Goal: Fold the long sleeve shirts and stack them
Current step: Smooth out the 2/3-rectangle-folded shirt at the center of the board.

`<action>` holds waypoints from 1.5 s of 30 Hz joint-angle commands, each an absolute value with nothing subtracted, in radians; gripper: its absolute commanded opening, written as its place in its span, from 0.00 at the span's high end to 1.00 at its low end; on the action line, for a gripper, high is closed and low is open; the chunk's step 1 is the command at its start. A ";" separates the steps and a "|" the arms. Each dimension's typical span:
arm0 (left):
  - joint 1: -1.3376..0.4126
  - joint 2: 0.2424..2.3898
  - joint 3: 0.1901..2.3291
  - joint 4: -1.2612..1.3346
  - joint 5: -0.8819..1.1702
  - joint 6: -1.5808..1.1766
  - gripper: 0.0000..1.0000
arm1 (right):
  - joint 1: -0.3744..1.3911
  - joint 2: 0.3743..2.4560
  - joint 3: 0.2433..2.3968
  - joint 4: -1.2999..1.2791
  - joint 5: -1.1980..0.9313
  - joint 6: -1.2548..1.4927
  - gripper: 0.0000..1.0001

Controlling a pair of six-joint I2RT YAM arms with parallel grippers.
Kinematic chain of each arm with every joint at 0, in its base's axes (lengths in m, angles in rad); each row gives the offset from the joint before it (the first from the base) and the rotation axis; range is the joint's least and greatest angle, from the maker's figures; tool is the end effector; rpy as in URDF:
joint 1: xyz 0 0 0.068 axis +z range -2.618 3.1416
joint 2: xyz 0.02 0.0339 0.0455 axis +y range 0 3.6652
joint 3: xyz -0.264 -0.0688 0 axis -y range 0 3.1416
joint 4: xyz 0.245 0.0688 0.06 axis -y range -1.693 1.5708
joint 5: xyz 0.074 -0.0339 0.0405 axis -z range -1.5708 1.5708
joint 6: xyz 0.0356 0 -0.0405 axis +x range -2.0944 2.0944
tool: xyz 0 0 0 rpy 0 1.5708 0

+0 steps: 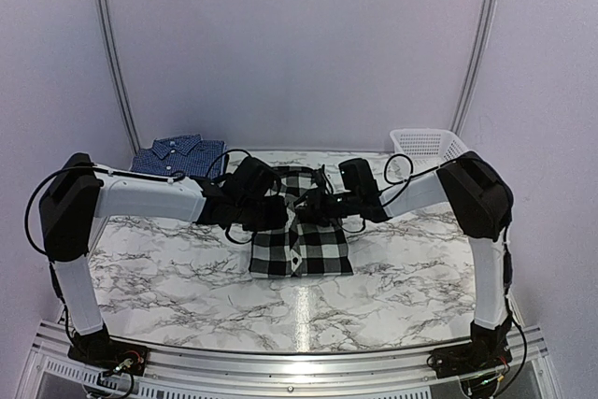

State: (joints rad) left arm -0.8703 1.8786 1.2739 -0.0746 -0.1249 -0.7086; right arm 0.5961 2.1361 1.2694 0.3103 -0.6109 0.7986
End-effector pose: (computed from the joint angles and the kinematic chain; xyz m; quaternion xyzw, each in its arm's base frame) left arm 0.2746 -0.3188 0.2065 0.0459 0.8998 -0.2658 0.3430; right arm 0.3637 0.2714 0.1340 -0.0611 0.8441 0.4990 0.1863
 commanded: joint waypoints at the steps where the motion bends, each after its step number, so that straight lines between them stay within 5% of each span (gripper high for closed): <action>1: -0.854 1.889 1.262 -0.010 -0.065 -0.728 0.83 | 0.575 2.164 1.314 0.384 -0.646 0.842 0.50; 18: -0.771 2.127 1.398 0.106 0.100 -0.724 0.82 | 0.518 1.978 1.272 0.141 -0.523 0.634 0.43; 29: -0.758 2.020 1.388 0.075 0.042 -0.688 0.79 | 0.488 2.014 1.236 0.140 -0.576 0.552 0.75; 45: -0.641 2.155 1.385 0.052 0.069 -0.670 0.80 | 0.419 2.167 1.320 0.129 -0.622 0.568 0.78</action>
